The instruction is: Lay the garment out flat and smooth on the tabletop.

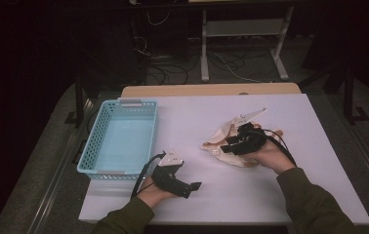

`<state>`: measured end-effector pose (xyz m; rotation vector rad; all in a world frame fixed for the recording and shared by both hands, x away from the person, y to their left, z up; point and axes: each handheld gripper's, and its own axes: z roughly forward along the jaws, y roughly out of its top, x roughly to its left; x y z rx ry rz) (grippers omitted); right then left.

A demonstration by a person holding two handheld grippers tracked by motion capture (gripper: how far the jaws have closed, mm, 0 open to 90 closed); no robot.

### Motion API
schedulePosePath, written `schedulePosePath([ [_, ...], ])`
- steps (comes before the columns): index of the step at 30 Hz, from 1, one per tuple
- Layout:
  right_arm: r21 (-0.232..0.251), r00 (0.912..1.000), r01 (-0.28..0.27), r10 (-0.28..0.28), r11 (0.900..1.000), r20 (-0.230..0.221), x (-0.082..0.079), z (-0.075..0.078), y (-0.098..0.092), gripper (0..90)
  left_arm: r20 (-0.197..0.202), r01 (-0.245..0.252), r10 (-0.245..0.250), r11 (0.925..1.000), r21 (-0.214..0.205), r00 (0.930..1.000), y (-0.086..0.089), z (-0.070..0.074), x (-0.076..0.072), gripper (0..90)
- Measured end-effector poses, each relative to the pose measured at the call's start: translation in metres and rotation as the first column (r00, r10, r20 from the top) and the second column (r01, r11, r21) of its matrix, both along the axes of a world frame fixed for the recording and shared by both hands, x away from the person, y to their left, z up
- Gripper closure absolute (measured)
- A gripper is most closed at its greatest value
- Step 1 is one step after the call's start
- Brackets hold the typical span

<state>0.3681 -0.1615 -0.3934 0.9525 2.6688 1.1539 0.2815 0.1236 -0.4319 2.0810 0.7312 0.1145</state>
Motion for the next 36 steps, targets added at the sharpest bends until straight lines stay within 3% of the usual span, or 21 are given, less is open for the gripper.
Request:
schedulePosePath([
  [17, -0.1, 0.9983, -0.043, 0.039, 0.9941, -0.044, 0.01, -0.022, 0.027, 64.1, 0.0, 0.0, 0.0, 1.0, -0.002, 1.0, 0.0, 0.0, 0.0, 0.0],
  [36, -0.141, 0.9965, -0.074, 0.068, 0.9871, -0.049, 0.008, -0.03, 0.036, 85.9, 0.0, -0.001, 0.001, 1.0, -0.001, 1.0, 0.0, 0.0, 0.0, 0.0],
])
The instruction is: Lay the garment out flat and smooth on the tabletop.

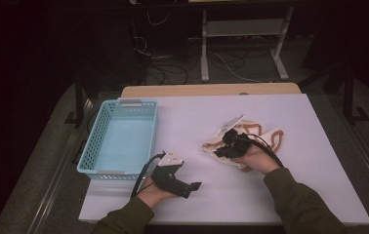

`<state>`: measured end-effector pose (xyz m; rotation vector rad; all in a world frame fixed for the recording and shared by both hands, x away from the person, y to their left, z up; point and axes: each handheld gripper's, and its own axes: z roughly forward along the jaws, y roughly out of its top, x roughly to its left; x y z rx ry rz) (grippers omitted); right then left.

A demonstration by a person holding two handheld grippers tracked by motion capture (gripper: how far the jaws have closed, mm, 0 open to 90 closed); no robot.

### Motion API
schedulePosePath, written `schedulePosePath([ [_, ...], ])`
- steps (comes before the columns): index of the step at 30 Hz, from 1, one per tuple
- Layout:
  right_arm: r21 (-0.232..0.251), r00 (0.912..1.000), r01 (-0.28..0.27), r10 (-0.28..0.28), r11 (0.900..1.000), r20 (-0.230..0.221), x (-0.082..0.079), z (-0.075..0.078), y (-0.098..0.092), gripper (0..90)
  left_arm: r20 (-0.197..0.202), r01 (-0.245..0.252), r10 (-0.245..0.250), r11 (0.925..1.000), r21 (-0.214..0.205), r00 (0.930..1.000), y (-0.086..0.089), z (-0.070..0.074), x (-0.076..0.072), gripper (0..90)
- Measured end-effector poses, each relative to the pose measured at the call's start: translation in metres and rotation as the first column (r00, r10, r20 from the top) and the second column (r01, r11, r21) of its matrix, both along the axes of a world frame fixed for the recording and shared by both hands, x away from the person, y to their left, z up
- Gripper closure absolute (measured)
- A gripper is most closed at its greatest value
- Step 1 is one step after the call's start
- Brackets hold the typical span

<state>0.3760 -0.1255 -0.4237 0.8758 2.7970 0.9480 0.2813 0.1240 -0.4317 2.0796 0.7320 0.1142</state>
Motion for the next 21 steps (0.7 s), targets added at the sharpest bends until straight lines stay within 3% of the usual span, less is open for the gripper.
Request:
schedulePosePath([
  [9, 0.05, 1.0, 0.001, -0.001, 0.9988, -0.003, -0.007, 0.008, -0.007, 86.3, 0.002, -0.002, 0.002, 1.0, -0.003, 1.0, 0.001, 0.0, 0.0, 0.0],
  [21, 0.101, 0.9998, -0.019, 0.019, 0.9947, 0.008, -0.029, 0.021, -0.028, 86.3, -0.001, -0.008, 0.008, 0.9999, -0.007, 1.0, 0.002, 0.001, 0.0, 0.0],
])
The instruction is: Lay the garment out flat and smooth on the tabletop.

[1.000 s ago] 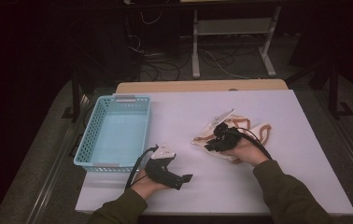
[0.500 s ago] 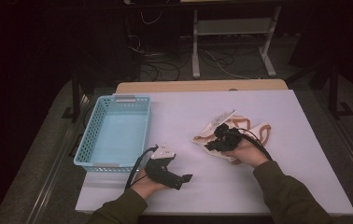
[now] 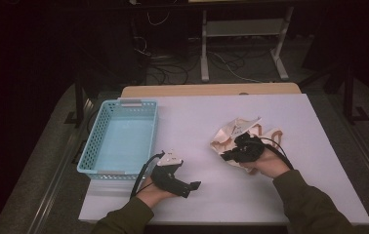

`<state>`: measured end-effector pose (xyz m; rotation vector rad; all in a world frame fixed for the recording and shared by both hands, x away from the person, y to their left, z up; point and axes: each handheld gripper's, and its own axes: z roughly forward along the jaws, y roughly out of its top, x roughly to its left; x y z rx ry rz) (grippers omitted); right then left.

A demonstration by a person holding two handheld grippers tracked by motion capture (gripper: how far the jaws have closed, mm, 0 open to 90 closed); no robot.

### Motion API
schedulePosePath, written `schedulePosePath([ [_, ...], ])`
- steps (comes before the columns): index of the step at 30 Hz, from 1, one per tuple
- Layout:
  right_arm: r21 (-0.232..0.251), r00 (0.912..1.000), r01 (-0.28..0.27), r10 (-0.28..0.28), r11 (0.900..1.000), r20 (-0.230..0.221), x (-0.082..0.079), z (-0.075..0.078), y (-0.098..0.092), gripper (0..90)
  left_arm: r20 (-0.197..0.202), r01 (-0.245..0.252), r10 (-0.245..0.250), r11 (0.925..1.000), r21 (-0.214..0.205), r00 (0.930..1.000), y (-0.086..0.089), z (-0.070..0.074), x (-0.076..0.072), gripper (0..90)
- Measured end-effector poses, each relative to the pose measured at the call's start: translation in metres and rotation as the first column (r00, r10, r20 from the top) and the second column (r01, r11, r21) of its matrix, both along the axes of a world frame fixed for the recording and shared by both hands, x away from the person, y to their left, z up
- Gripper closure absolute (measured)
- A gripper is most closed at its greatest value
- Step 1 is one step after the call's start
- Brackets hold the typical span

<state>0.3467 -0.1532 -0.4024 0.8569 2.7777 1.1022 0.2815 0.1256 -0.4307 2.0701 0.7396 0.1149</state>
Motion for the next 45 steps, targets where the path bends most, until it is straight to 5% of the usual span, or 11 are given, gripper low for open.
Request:
schedulePosePath([
  [14, 0.019, 0.9995, -0.033, 0.033, 0.9993, -0.002, -0.036, 0.005, -0.021, 86.3, 0.002, 0.0, 0.0, 1.0, 0.002, 1.0, 0.0, 0.0, -0.001, 0.0],
  [30, 0.008, 0.9985, -0.031, 0.031, 0.9995, -0.045, -0.068, -0.007, -0.05, 86.3, 0.005, 0.002, -0.002, 1.0, 0.005, 1.0, 0.0, 0.001, -0.001, 0.0],
  [45, -0.034, 0.9966, 0.025, -0.028, 0.9991, -0.077, -0.09, -0.019, -0.089, 86.2, 0.002, 0.003, -0.003, 1.0, 0.006, 1.0, -0.001, 0.0, -0.001, 0.0],
])
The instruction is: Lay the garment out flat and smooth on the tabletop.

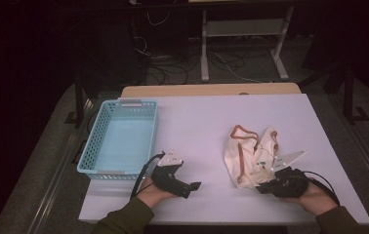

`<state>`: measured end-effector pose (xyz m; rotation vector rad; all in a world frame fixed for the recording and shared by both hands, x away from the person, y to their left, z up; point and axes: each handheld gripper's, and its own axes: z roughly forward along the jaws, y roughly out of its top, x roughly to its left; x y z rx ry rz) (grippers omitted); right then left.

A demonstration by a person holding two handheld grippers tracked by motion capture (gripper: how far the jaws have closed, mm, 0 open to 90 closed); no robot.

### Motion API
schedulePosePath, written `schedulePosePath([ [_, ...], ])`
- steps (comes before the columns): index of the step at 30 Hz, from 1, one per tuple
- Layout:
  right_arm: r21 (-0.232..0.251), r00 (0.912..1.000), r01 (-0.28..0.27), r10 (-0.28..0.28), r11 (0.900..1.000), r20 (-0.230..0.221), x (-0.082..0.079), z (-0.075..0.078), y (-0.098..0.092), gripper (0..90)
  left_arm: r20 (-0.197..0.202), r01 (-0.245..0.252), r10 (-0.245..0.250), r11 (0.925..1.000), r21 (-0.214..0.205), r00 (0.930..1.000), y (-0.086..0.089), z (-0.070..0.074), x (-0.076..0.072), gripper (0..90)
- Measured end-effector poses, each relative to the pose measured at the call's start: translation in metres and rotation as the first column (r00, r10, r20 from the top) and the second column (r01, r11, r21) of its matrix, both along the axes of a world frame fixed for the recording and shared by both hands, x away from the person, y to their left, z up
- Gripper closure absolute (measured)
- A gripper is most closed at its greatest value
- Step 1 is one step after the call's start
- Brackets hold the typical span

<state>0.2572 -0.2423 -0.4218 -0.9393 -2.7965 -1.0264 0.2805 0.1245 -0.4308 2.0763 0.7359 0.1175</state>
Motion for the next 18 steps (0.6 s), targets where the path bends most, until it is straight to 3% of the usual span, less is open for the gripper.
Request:
schedulePosePath([
  [6, -0.012, 0.9999, 0.013, -0.013, 0.9998, -0.008, -0.002, -0.004, -0.006, 84.9, 0.002, 0.003, -0.003, 1.0, 0.004, 1.0, -0.001, 0.0, 0.0, 0.0],
  [13, 0.037, 0.9988, 0.046, -0.047, 0.9983, 0.016, 0.001, 0.011, -0.009, 63.1, 0.0, 0.002, -0.002, 1.0, 0.003, 1.0, -0.001, -0.001, 0.0, 0.0],
  [18, 0.07, 0.9937, 0.094, -0.098, 0.9931, 0.055, 0.007, 0.025, -0.012, 57.2, -0.001, 0.003, -0.003, 1.0, 0.005, 1.0, -0.002, -0.001, 0.0, 0.0],
])
